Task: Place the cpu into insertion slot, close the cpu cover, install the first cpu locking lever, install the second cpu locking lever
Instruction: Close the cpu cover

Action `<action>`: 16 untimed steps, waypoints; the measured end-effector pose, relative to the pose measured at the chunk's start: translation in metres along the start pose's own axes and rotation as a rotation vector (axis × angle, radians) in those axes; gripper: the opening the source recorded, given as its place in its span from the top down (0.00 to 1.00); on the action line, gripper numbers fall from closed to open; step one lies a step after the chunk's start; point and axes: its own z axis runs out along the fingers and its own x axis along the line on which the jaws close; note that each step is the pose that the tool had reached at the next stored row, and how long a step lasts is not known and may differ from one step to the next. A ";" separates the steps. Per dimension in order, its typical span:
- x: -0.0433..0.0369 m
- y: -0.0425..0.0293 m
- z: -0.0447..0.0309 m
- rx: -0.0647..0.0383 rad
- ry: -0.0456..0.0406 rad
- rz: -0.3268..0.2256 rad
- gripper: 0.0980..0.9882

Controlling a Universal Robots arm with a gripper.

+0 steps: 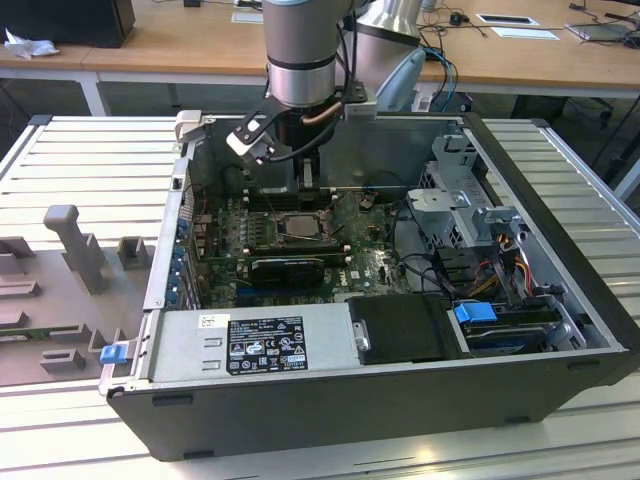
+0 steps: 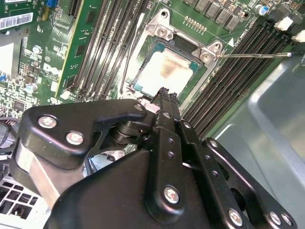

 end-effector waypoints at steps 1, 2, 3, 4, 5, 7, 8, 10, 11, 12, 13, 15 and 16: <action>0.0000 0.0002 -0.0018 0.000 0.0000 0.000 0.99; 0.0000 0.0003 -0.0033 0.000 0.0000 0.000 0.99; 0.0000 0.0004 -0.0044 0.000 0.0000 0.000 0.99; 0.0000 0.0005 -0.0058 0.000 0.0000 0.000 0.99; 0.0000 0.0006 -0.0068 0.000 0.0000 0.000 0.99; 0.0000 0.0007 -0.0083 0.000 0.0000 0.000 0.99; 0.0000 0.0008 -0.0091 0.000 0.0000 0.000 0.99; 0.0000 0.0009 -0.0103 0.000 0.0000 0.000 0.99; 0.0000 0.0010 -0.0113 0.000 0.0000 0.000 0.99; 0.0000 0.0011 -0.0126 0.000 0.0001 0.000 0.99; 0.0000 0.0012 -0.0141 0.000 0.0000 0.000 0.99; 0.0000 0.0015 -0.0179 0.000 0.0000 0.000 0.99; 0.0000 0.0016 -0.0187 0.000 0.0000 0.000 0.99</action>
